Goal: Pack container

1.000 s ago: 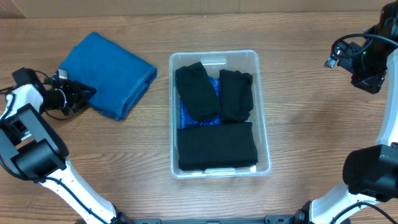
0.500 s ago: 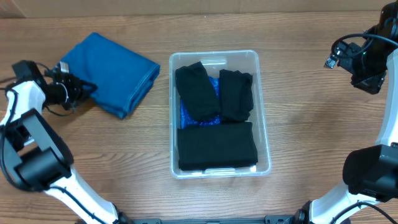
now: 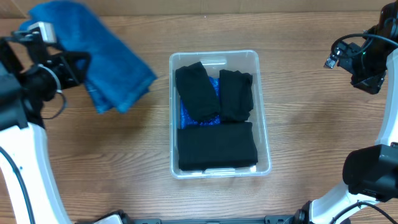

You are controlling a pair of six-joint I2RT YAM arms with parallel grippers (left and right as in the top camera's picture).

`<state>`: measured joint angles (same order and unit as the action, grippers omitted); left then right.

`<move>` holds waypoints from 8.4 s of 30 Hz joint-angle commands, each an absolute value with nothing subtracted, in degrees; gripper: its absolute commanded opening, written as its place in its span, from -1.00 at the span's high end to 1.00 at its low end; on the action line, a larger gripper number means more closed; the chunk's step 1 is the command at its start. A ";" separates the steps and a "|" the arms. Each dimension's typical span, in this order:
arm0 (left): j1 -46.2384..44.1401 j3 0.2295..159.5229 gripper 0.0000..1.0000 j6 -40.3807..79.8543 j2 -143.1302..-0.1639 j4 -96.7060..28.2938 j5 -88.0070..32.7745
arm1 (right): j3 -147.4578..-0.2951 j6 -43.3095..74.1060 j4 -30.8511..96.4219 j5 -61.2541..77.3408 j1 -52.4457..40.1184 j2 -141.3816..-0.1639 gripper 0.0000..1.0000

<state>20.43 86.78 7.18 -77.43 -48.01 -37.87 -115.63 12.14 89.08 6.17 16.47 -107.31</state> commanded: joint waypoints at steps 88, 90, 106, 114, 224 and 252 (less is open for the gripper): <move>-19.29 73.12 0.06 26.74 -89.34 -30.65 -51.96 | -115.48 11.73 89.01 6.52 16.36 -106.65 -1.00; -17.10 73.12 -0.41 26.76 -89.32 -33.06 -51.40 | -115.48 11.73 89.01 6.50 16.36 -106.65 -0.98; -6.55 73.12 -1.00 17.69 -85.69 -38.59 -16.40 | -115.48 11.73 88.79 6.50 16.36 -106.65 -1.00; -25.04 74.00 -1.00 -11.90 -82.78 -31.79 -1.08 | -115.48 11.73 88.73 6.50 16.36 -106.65 -1.00; 8.12 48.03 -1.00 6.00 -31.44 -59.92 -5.41 | -0.49 7.29 4.56 -2.31 -0.03 -0.49 -1.00; -0.99 0.30 -1.00 7.73 -1.30 -4.25 1.50 | -0.49 7.29 4.56 -2.31 -0.03 -0.49 -1.00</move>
